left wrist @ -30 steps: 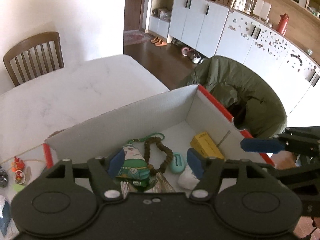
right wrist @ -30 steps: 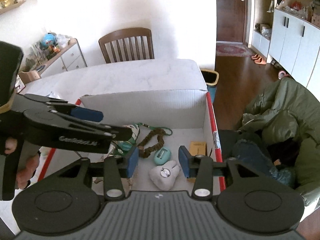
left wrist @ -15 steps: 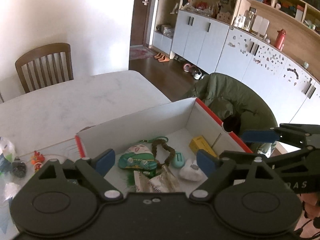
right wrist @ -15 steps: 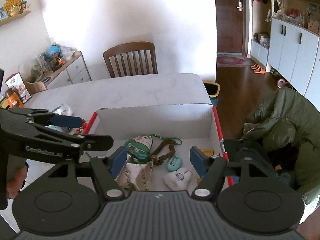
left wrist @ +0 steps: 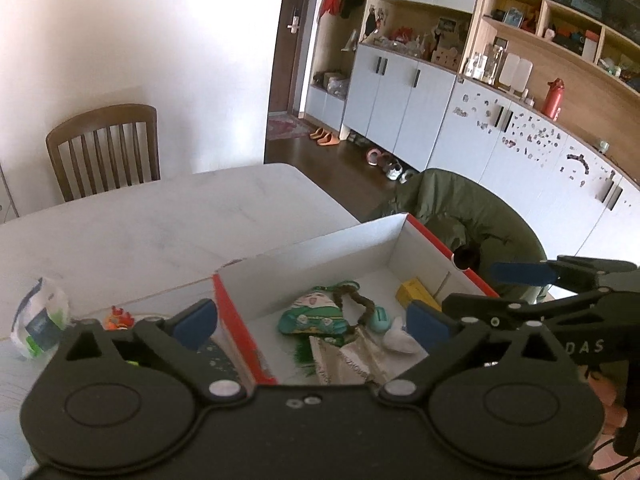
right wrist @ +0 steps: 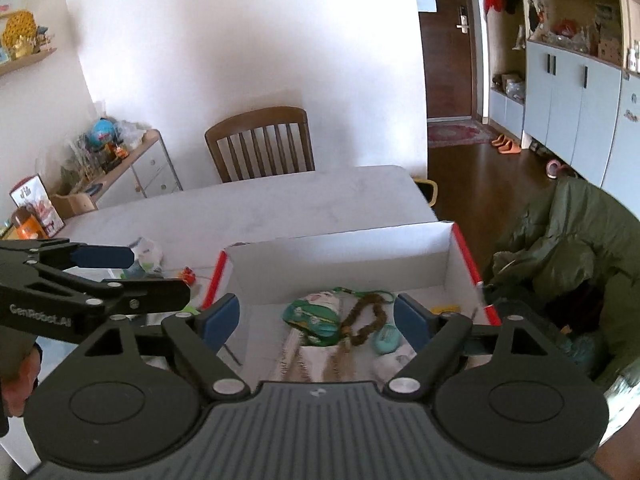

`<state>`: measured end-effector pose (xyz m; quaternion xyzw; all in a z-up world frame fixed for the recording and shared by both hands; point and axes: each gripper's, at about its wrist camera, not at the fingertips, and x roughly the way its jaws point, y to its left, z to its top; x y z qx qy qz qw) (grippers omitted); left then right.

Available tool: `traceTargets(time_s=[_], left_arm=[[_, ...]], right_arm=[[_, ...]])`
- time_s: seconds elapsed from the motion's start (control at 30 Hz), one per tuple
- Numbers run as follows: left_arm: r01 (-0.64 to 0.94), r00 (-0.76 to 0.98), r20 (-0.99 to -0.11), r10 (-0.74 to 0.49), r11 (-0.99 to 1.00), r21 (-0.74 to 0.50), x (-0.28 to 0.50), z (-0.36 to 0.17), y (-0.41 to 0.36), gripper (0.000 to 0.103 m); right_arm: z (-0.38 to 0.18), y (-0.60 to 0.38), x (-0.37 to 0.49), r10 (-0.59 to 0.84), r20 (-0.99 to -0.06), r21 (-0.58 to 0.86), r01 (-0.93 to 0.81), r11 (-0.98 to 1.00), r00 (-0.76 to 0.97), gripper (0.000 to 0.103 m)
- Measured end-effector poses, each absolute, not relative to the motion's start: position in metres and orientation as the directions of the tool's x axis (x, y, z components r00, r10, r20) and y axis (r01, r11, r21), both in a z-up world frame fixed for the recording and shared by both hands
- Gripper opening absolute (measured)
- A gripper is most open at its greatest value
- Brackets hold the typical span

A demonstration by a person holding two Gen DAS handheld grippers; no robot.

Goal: Organize objects
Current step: 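Withdraw both tools from the box back toward the table items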

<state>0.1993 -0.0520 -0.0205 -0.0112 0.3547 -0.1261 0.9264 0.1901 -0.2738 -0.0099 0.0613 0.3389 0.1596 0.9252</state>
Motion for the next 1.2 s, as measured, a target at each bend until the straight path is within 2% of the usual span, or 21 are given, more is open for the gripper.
traceTargets(time_s=[0.73, 1.2], left_arm=[[0.199, 0.744, -0.624, -0.237, 0.971, -0.132, 0.173, -0.012, 0.046, 0.103], [0.068, 0.769, -0.628, -0.120, 0.992, -0.107, 0.180, -0.031, 0.125, 0.103]], right_arm=[[-0.005, -0.163, 0.176, 0.341, -0.624, 0.217, -0.264, 0.940, 0.703, 0.085], [-0.021, -0.095, 0.190, 0.370, -0.667, 0.208, -0.316, 0.926, 0.646, 0.085]])
